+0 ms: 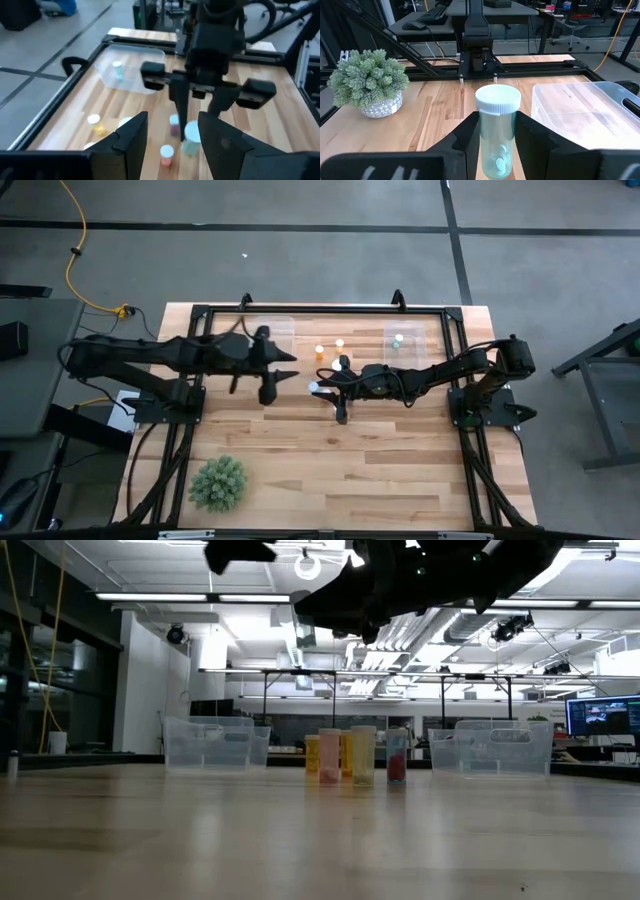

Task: Pick and place medicine bottles into bin by pill shape (circle, oval)
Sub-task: Put the green tablet bottle into the right transparent bin

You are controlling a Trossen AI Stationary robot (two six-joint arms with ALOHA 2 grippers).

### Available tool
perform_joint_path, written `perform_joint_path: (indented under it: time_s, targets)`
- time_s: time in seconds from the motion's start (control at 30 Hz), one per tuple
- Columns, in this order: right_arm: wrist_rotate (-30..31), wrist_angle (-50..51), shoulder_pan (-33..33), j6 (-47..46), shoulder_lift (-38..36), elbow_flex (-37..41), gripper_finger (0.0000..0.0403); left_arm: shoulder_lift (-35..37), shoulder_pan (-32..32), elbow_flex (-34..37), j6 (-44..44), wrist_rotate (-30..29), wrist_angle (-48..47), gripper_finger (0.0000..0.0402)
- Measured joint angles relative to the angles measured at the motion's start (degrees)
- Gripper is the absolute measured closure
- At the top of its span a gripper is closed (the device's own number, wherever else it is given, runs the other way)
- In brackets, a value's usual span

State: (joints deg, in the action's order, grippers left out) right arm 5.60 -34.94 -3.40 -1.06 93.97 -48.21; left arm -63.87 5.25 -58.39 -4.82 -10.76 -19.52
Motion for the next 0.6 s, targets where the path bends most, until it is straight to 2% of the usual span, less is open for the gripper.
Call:
perform_joint_path:
  time_s: [0.1, 0.23, 0.43, 0.6]
  targets:
    - [0.18, 0.00, 0.00, 0.01, 0.00, 0.00, 0.0304, 2.95, -1.35, 3.10, -0.56, -1.87, 0.43, 0.0238]
    - [0.21, 0.00, 0.00, 0.02, 0.00, 0.00, 0.0304, 5.88, -3.05, 11.14, -0.96, -3.46, 8.64, 0.0238]
    - [0.21, -0.03, 0.01, 0.01, 0.00, 0.00, 0.0304, 6.93, -3.84, 26.22, -1.02, -3.59, 28.74, 0.0238]
    - [0.21, -0.46, 0.02, 0.02, 0.02, 0.00, 0.0304, 3.41, -3.86, 36.74, -0.98, -3.67, 46.18, 0.0238]
